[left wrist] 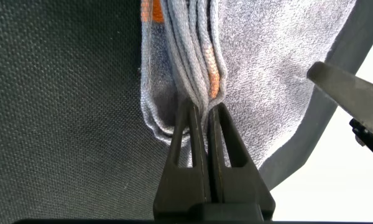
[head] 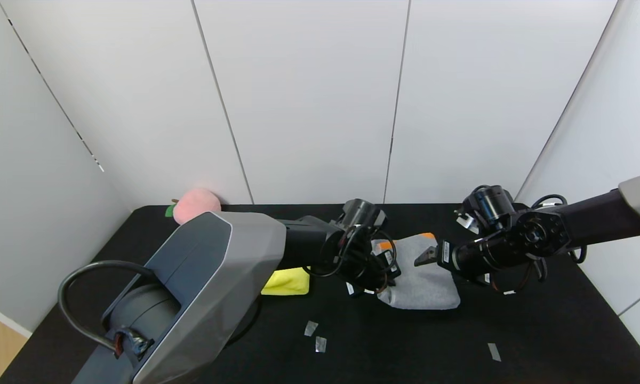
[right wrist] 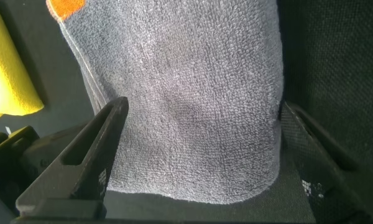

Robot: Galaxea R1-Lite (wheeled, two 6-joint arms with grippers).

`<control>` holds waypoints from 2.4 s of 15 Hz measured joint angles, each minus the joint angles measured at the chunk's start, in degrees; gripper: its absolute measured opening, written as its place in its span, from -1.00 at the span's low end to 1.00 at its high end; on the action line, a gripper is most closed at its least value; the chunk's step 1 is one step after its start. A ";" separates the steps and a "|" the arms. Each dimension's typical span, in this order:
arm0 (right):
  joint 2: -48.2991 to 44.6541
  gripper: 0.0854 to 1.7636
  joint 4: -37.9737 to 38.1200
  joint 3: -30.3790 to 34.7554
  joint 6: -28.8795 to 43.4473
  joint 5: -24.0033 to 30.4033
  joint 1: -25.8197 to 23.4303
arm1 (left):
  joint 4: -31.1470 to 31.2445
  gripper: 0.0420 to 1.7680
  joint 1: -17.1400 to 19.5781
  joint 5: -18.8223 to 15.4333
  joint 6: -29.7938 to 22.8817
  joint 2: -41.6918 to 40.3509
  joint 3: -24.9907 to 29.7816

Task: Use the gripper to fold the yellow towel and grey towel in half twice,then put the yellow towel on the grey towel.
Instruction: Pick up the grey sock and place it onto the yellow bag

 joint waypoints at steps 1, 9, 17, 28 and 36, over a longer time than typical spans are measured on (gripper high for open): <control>0.13 0.93 0.00 -0.09 0.02 -0.02 0.16 | 0.07 -0.90 0.00 0.00 0.00 -0.02 0.00; 0.59 -0.19 0.00 -0.30 0.39 -0.10 0.46 | 0.40 -0.90 0.09 0.06 0.00 -0.24 0.00; -0.72 -0.94 0.06 -0.09 0.48 -0.02 0.57 | 0.40 -0.90 0.11 0.15 0.27 -1.66 0.00; -10.47 -0.94 0.13 -0.91 0.55 0.28 4.11 | 5.34 -0.90 0.55 1.95 8.59 -11.11 0.60; -12.84 -0.94 -0.09 -5.02 0.00 -0.02 10.08 | 10.35 -0.90 4.55 3.97 17.13 -17.75 1.16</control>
